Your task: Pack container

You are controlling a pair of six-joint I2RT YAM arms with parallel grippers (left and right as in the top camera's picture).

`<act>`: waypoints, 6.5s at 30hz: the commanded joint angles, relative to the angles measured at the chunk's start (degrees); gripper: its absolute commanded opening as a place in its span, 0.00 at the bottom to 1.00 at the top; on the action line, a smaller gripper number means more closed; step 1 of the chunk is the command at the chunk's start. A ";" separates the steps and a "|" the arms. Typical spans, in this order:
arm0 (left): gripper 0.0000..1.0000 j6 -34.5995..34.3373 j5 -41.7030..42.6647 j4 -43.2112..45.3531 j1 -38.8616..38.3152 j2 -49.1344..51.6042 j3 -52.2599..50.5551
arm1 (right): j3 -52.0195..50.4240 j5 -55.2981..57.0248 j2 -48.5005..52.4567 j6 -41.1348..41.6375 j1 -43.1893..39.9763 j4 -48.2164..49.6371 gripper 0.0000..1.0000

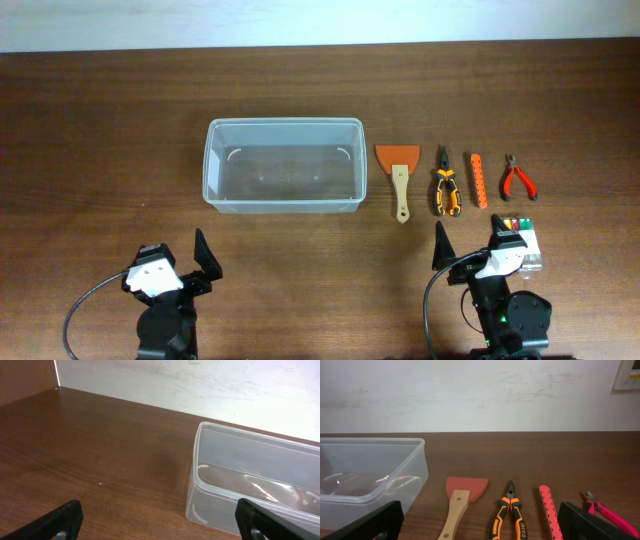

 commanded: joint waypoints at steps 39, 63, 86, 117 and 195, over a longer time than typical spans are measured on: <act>0.99 0.50 -0.20 -0.11 -0.17 -0.26 -0.20 | 77.35 -3.21 73.07 -10.27 0.33 -21.31 0.99; 0.99 0.50 -0.20 -0.11 -0.17 -0.26 -0.20 | 107.27 4.52 105.11 -4.52 0.39 -65.70 0.64; 0.99 0.50 -0.20 -0.11 -0.17 -0.26 -0.20 | 78.93 6.16 105.33 2.23 11.58 -49.96 0.67; 0.99 0.50 -0.20 -0.11 -0.17 -0.26 -0.20 | 67.54 3.54 112.30 3.54 11.58 -33.42 0.35; 0.99 0.50 -0.20 -0.11 -0.17 -0.26 -0.20 | 124.41 -0.81 121.90 -33.70 32.24 -70.97 0.82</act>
